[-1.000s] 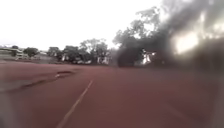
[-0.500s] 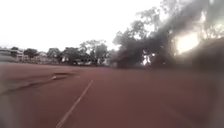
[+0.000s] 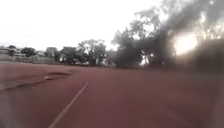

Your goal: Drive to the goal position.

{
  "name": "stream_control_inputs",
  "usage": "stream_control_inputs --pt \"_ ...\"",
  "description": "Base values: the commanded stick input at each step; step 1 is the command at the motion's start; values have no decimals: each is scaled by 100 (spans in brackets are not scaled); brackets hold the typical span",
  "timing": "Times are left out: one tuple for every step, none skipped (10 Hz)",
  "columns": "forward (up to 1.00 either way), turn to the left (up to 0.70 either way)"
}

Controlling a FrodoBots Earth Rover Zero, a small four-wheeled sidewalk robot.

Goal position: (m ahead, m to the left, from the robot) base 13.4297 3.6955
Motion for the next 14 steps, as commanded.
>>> stream_control_inputs --pt "70 0" --pt "70 0" --pt "70 0" --pt "70 0" --pt "70 0" --pt "70 0" --pt "70 0" --pt "70 0" --pt "70 0" --pt "70 0" --pt "70 0" --pt "70 0" --pt "70 0" --pt "70 0"
